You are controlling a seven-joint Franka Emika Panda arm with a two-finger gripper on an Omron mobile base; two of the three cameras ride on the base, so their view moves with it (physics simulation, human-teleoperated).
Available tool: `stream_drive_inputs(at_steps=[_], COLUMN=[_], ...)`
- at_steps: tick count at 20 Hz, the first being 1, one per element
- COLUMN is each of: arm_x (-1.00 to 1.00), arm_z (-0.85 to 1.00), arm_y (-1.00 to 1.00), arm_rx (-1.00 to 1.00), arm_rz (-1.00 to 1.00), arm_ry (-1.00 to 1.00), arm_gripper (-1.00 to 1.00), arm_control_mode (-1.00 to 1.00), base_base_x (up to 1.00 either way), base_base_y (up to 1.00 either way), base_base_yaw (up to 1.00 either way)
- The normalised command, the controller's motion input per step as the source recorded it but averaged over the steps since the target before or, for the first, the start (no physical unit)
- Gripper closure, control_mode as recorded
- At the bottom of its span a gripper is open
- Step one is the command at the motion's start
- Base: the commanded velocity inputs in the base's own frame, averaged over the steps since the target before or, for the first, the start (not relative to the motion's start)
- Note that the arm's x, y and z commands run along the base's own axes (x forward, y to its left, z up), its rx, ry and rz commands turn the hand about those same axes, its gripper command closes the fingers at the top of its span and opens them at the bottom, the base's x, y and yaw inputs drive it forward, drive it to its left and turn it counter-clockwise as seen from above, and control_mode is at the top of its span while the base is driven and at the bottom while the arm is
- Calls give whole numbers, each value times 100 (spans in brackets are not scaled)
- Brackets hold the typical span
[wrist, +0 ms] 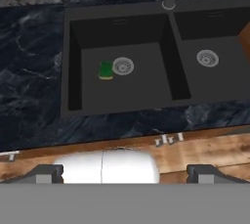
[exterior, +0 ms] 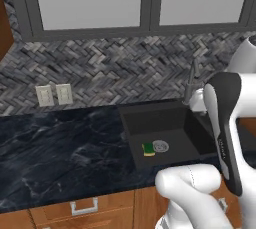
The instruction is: Pick up the bar soap and sponge from the sink, and place them back in the cabinet, and close the cabinet doors.
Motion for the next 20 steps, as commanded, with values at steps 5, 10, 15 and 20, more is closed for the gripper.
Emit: stream_drive_inputs(at_steps=[5, 10, 15, 20], arm_x=[36, 36, 37, 37], arm_z=[-34, -36, -37, -35], arm_y=[0, 1, 1, 0], arm_rx=[0, 0, 0, 0], arm_rz=[0, 0, 0, 0], arm_ry=[0, 0, 0, 0], arm_gripper=[-100, -100, -100, -100], arm_control_mode=[-100, -100, -100, -100], base_base_x=[0, 0, 0, 0], base_base_y=[0, 0, 0, 0], base_base_yaw=[0, 0, 0, 0])
